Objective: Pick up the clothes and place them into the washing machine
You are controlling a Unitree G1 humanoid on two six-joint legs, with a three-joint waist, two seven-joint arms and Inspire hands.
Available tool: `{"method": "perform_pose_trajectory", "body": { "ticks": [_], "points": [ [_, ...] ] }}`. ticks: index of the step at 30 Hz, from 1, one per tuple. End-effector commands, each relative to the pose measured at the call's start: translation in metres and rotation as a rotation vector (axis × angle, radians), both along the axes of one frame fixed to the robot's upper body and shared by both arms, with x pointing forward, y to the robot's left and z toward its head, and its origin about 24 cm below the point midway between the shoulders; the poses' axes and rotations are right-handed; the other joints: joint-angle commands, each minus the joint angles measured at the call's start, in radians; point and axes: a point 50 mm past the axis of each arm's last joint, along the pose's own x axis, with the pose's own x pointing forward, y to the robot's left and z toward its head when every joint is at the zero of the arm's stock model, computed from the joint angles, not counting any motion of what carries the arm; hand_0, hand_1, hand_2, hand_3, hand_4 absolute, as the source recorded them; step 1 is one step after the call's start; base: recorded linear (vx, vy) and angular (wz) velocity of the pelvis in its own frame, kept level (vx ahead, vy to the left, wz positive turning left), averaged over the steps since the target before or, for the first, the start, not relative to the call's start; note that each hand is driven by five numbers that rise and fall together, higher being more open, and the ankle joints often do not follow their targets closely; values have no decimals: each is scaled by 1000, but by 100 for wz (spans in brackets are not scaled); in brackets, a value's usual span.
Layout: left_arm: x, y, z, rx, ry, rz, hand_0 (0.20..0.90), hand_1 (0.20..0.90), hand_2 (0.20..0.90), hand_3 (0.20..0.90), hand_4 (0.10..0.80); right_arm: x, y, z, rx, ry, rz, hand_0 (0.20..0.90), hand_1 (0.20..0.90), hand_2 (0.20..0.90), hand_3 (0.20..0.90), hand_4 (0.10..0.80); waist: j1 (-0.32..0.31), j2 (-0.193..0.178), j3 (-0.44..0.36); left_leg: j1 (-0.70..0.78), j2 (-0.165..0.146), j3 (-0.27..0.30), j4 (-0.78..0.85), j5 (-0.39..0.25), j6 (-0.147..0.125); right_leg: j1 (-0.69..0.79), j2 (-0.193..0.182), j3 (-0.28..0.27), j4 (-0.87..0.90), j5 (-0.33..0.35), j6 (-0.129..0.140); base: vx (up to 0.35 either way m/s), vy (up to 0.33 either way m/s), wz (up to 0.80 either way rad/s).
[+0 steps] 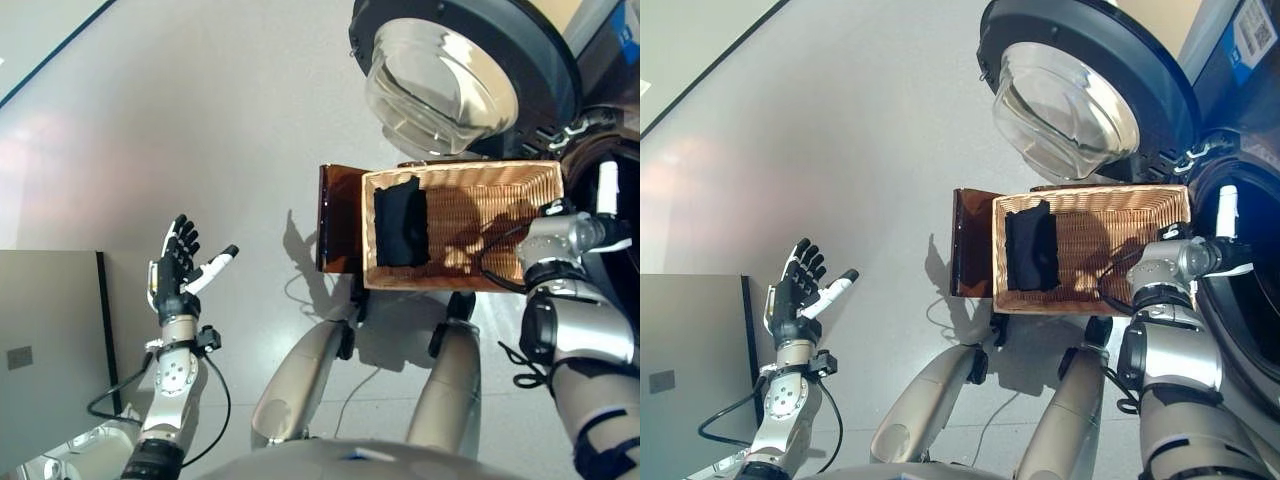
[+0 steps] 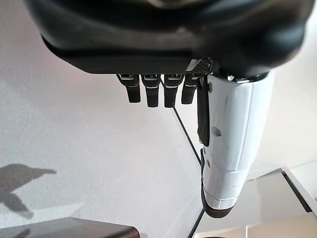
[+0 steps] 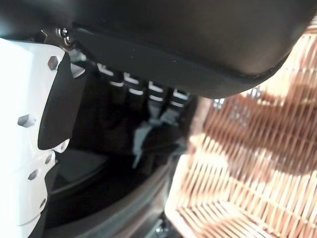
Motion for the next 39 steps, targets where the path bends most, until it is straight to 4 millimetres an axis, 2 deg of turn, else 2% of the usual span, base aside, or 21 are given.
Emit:
{"method": "perform_pose_trajectory", "body": {
  "ticks": [1, 2, 3, 4, 5, 6, 7, 8, 9, 10, 11, 13, 14, 17, 21, 25, 29, 37, 38, 39],
  "points": [
    [0, 27, 26, 58, -146, 76, 900, 900, 900, 900, 800, 2, -21, 114, -441, -285, 15, 900, 900, 900, 900, 800, 21, -9, -106, -45, -1, -11, 2, -28, -46, 97, 48, -63, -32, -54, -46, -29, -15, -7],
    [0, 25, 24, 45, -144, 78, 900, 900, 900, 900, 800, 7, -10, 82, -383, -237, 53, 900, 900, 900, 900, 800, 20, -13, -102, -41, 0, -12, -1, -29, -43, 105, 49, -65, -41, -49, -43, 0, 0, 0],
    [0, 26, 24, 49, -142, 78, 900, 900, 900, 900, 800, 6, -10, 80, -380, -235, 53, 900, 900, 900, 900, 800, 20, -15, -103, -39, 0, -13, -1, -29, -43, 108, 49, -67, -42, -49, -43, -37, -8, 2],
    [1, 25, 23, 42, -140, 78, 900, 900, 900, 900, 800, 9, 1, 51, -333, -176, 92, 900, 900, 900, 900, 800, 16, -19, -96, -38, 2, -12, 2, -29, -41, 113, 51, -66, -46, -45, -43, 0, 0, 0],
    [0, 25, 23, 45, -138, 79, 900, 900, 900, 900, 800, 9, 1, 50, -330, -175, 93, 900, 900, 900, 900, 800, 15, -21, -96, -36, 2, -13, 2, -29, -41, 115, 51, -67, -47, -45, -43, -33, 8, -2],
    [0, 26, 21, 34, -133, 89, 900, 900, 900, 900, 800, 8, 12, 25, -279, -141, 112, 900, 900, 900, 900, 800, 14, -26, -92, -35, 3, -12, 3, -29, -40, 119, 53, -69, -52, -42, -43, 0, 0, 0],
    [0, 26, 21, 34, -133, 90, 900, 900, 900, 900, 800, 8, 13, 24, -279, -141, 112, 900, 900, 900, 900, 800, 13, -26, -92, -34, 3, -12, 2, -29, -40, 120, 53, -69, -53, -41, -43, 0, 0, 0],
    [0, 24, 19, 31, -127, 88, 900, 900, 900, 900, 800, 6, 25, -2, -220, -101, 130, 900, 900, 900, 900, 800, 10, -32, -87, -35, 5, -12, 5, -30, -38, 122, 56, -70, -56, -39, -45, 0, 0, 0],
    [-1, 24, 18, 23, -121, 95, 900, 900, 900, 900, 800, 4, 33, -19, -192, -64, 151, 900, 900, 900, 900, 800, 10, -36, -86, -34, 6, -12, 8, -31, -37, 123, 56, -71, -55, -38, -45, 0, 0, 0],
    [-1, 24, 17, 24, -120, 95, 900, 900, 900, 900, 800, 4, 34, -20, -190, -63, 152, 900, 900, 900, 900, 800, 9, -38, -87, -34, 6, -12, 8, -31, -37, 123, 56, -71, -55, -38, -45, 96, -22, 3],
    [-2, 22, 16, 20, -117, 93, 900, 900, 900, 900, 800, -1, 45, -41, -144, -30, 170, 900, 900, 900, 900, 800, 4, -48, -89, -27, 3, -19, 14, -58, -39, 132, 55, -62, -51, -63, -41, 95, -18, 3],
    [-3, 20, 16, 21, -114, 88, 900, 900, 900, 900, 800, -9, 58, -70, -81, 37, 196, 900, 900, 900, 900, 800, 1, -55, -82, -37, 8, -13, 21, -38, -34, 128, 56, -70, -53, -41, -46, 0, 0, 0],
    [-3, 20, 16, 21, -113, 89, 900, 900, 900, 900, 800, -9, 59, -70, -81, 36, 197, 900, 900, 900, 900, 800, 0, -60, -89, -28, 4, -19, 21, -62, -37, 137, 56, -61, -52, -64, -41, -14, 12, 3],
    [-4, 20, 18, 20, -128, 93, 900, 900, 900, 900, 800, -12, 65, -81, -23, 38, 181, 900, 900, 900, 900, 800, 1, -58, -85, -45, 5, -12, 36, -59, -35, 126, 57, -59, -49, -56, -44, 9, 8, -4],
    [-6, 22, 19, 24, -129, 99, 900, 900, 900, 900, 800, -13, 68, -81, 17, -19, 144, 900, 900, 900, 900, 800, 0, -56, -87, -60, 8, -7, 50, -70, -35, 110, 63, -49, -39, -64, -46, -12, 13, -7],
    [-11, 23, 13, 16, -104, 109, 900, 900, 900, 900, 800, -18, 62, -79, 41, -54, 75, 900, 900, 900, 900, 800, -3, -47, -87, -64, 11, 0, 58, -76, -34, 100, 66, -39, -31, -67, -47, 5, 7, -4],
    [-13, 24, 11, 14, -91, 107, 900, 900, 900, 900, 800, -19, 50, -68, 29, -82, 25, 900, 900, 900, 900, 800, -3, -27, -84, -67, 12, 6, 61, -77, -34, 97, 66, -29, -27, -73, -48, 20, 5, -6],
    [-14, 17, 7, 9, -74, 58, 900, 900, 900, 900, 800, -18, 22, -34, -44, -127, -59, 900, 900, 900, 900, 800, -3, 21, -83, -57, 10, 17, 42, -68, -37, 93, 61, -16, -35, -78, -45, 10, 16, -7],
    [-14, 16, 8, 13, -77, 52, 900, 900, 900, 900, 800, -18, 18, -28, -61, -136, -71, 900, 900, 900, 900, 800, -2, 33, -77, -66, 15, 26, 37, -42, -34, 81, 62, -22, -36, -56, -49, -78, 9, -8],
    [-14, 16, 8, 16, -76, 49, 900, 900, 900, 900, 800, -18, 12, -20, -75, -148, -86, 900, 900, 900, 900, 800, -2, 40, -77, -66, 13, 27, 36, -41, -36, 80, 59, -19, -36, -60, -49, 20, -13, -6]
  ]
}}
